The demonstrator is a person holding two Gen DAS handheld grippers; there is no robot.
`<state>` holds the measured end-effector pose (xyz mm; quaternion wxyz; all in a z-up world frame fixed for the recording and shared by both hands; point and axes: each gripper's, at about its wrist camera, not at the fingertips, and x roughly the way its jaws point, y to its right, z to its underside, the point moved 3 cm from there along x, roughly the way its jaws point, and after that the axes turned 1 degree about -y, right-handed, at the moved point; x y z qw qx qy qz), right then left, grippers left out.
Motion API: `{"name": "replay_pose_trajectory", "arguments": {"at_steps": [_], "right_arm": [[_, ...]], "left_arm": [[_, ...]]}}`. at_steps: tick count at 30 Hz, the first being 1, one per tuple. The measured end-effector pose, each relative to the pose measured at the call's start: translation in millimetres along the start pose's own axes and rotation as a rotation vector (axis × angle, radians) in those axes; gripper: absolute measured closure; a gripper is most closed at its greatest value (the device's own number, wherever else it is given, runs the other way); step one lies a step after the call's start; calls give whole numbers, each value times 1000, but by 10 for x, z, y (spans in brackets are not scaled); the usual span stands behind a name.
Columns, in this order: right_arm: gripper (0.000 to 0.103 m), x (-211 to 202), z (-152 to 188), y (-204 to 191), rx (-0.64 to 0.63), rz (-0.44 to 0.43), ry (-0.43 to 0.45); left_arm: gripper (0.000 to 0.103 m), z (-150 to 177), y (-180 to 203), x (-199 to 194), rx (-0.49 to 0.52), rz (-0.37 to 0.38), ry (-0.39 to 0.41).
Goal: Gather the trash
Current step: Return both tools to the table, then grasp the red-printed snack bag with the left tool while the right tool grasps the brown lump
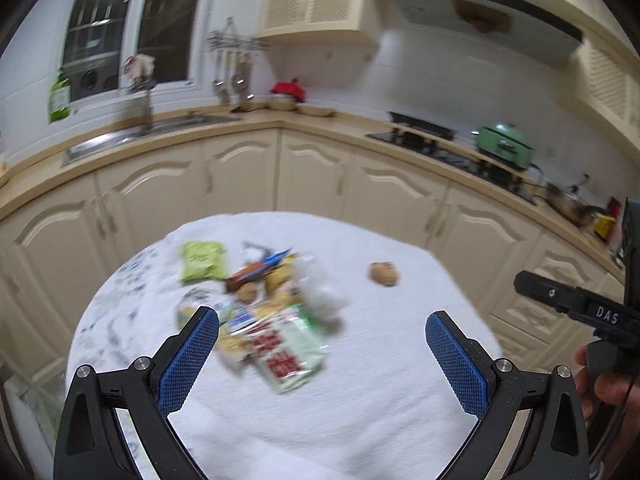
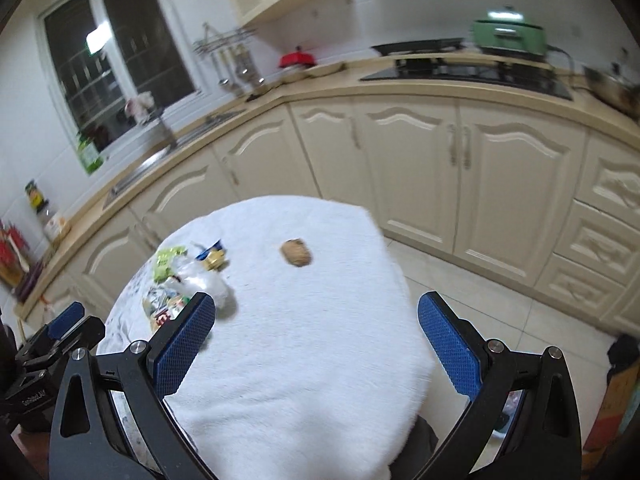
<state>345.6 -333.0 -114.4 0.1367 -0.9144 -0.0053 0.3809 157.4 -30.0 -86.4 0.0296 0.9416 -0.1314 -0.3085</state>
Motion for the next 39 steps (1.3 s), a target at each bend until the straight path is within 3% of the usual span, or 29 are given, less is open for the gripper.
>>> {"name": "replay_pose_trajectory", "arguments": {"at_steps": [8,15,20,24,28,30,32,36,37,38,39], "right_arm": [[0,478,23,-283,-87,-25,-82],[0,797,36,-119,-71,-18,-136],[0,971,-3,16,-63,-18,-160],[0,1173,-46,58,-73,-23,-185],[1,1401,-93,-15,-116,-10,-198],[4,1547,-130,-31,-139,18,-209],[10,1711,-168,-80,-164,41,-218],[18,2014,-229,-224,-232,61,-228],[26,2078,-224,-250,-249,72,-236],[41,2167,-198,-275,-275,95,-255],[42,2207,-187,-299,-298,111,-249]], "left_arm": [[1,-17,-41,373,-73,-53,-128],[1,-81,27,932,-143,-79,-229],[1,-94,-10,1349,-253,-120,-301],[2,-141,-67,1630,-323,-154,-332],[11,-251,-139,1779,-329,-165,-298],[25,-286,-206,1834,-318,-150,-290],[33,-313,-289,1856,-308,-127,-287],[33,-344,-463,1889,-307,-105,-289],[33,-348,-507,1901,-309,-106,-289],[33,-344,-529,1904,-311,-105,-290],[33,-317,-525,1893,-310,-103,-293]]}}
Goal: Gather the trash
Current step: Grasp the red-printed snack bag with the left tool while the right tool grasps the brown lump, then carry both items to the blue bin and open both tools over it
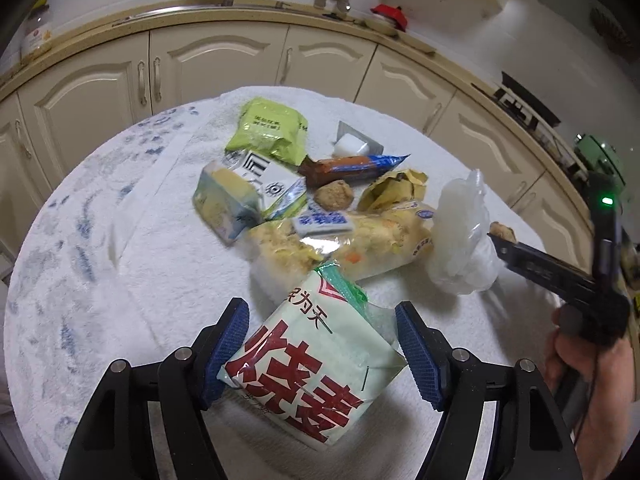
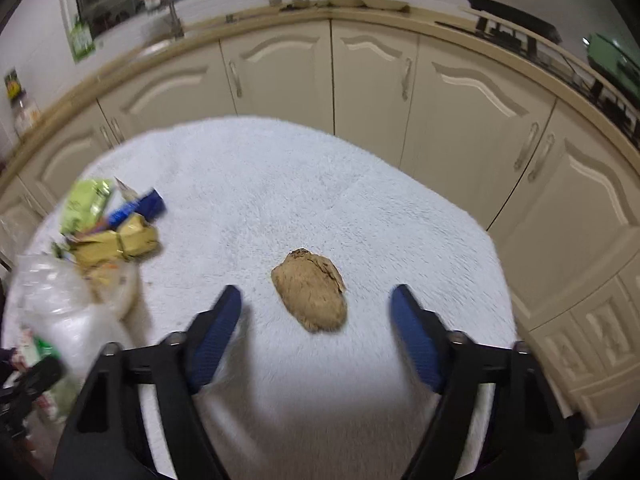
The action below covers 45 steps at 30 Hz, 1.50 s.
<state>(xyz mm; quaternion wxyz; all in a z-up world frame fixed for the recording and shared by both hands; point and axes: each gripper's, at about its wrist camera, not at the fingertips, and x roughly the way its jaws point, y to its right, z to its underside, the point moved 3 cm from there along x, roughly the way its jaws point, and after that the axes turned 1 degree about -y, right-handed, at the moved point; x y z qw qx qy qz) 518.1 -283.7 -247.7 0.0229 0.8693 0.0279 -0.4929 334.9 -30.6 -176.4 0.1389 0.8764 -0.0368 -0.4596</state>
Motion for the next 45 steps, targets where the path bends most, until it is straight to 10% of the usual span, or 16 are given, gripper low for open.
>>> {"name": "replay_pose_trajectory", "arguments": {"at_steps": [5,12,18,21,25,45], "right_arm": [[71,-52,45,-65,-8,-29,6],[72,-287,305,33,77,-109,4],[72,-501,548,88,125,-128,-3],[72,-549,604,84,128,-122,-5],[72,-604,647,102,141,-130,2],[72,-1387,1033,604,268,-176,125]], "left_arm": [[34,74,-54,-71,33,21,6],[60,181,-50,-122,102,82,8],[35,407,45,-89,210,81,-43],[38,415,106,-34,240,80,-28],[83,420,92,2,239,113,-43],[84,528,691,-550,365,220,82]]}}
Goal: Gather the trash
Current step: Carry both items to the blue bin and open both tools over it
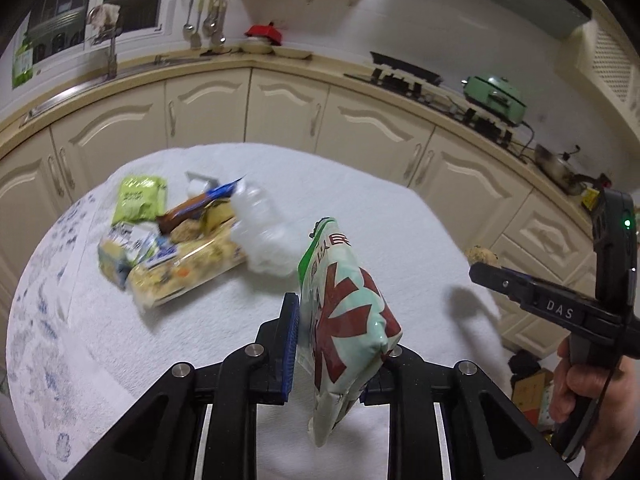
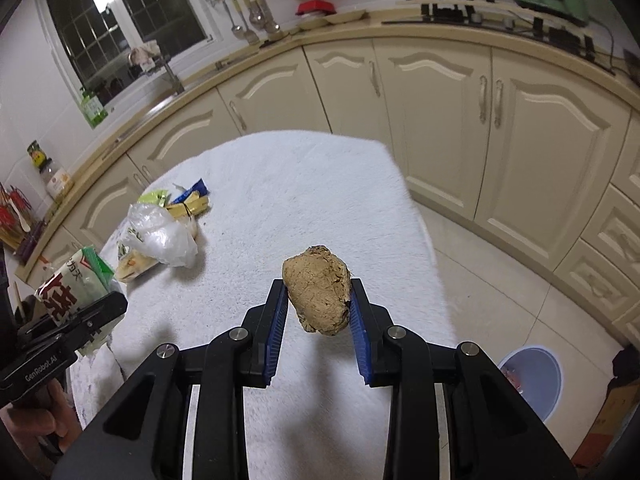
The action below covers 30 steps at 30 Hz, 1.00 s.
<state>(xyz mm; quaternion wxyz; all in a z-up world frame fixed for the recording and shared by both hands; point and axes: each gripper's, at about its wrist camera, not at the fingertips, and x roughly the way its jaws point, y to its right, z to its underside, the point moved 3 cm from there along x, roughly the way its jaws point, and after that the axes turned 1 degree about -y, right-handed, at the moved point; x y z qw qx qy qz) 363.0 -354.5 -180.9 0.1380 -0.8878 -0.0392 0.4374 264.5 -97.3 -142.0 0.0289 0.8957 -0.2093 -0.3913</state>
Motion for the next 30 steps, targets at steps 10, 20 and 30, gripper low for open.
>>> {"name": "replay_pose_trajectory", "arguments": {"at_steps": [10,20,30], "right_arm": [[72,-885,-51,595,80,53,163],[72,-1589,257,1613,252,203,243],[72,-1927,752,2511,415,359,232]], "left_arm": [[84,-212,787,-34,137,95,53],[84,-185,1709,195,284,246,24],[84,-198,2593,796,389,385,-76]]}}
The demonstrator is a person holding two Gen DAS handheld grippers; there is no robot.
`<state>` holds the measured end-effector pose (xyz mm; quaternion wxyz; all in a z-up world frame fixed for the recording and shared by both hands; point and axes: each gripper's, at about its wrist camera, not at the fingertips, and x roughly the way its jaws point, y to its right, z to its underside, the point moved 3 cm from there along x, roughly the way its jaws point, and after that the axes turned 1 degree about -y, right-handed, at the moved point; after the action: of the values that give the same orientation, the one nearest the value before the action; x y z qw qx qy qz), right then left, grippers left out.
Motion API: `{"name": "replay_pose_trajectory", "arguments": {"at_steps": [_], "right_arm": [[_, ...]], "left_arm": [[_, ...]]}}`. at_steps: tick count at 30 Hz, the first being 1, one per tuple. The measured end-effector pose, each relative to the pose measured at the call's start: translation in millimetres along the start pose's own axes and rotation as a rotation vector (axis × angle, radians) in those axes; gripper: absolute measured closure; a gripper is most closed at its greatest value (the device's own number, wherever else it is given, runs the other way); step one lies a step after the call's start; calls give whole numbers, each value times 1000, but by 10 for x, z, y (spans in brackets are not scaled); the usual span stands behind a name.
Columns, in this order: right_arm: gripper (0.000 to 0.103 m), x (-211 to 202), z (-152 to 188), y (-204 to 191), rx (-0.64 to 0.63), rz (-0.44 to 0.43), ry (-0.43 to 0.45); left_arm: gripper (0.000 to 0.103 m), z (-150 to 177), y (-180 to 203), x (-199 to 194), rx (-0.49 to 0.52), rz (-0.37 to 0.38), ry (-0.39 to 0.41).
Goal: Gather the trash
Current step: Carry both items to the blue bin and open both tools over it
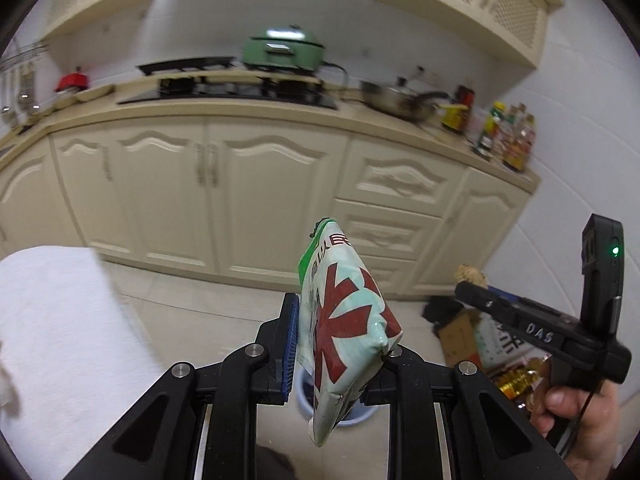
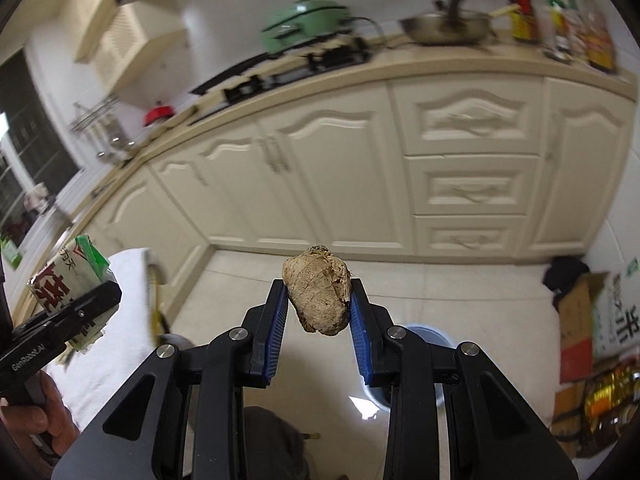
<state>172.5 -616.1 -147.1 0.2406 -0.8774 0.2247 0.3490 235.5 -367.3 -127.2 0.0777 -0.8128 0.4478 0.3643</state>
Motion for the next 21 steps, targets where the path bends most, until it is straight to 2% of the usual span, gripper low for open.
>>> {"name": "replay_pose_trajectory", "arguments": {"at_steps": [5,16,19,20,21], "right_arm": [[72,165,41,319,41,41,-33],[72,627,124,708,122,49,-96],[70,798,188,852,164,62,-128],[70,848,212,900,179,69,-138],[69,892,243,958,200,74,-141]], "left_arm": [[84,-240,104,628,6,43,-82],[83,-656,446,2081,22,108,-267],[78,-692,532,2450,48,81,-326],[67,-701,532,2534,60,64,-342],[49,-712,517,2632,73,27,-362]]}}
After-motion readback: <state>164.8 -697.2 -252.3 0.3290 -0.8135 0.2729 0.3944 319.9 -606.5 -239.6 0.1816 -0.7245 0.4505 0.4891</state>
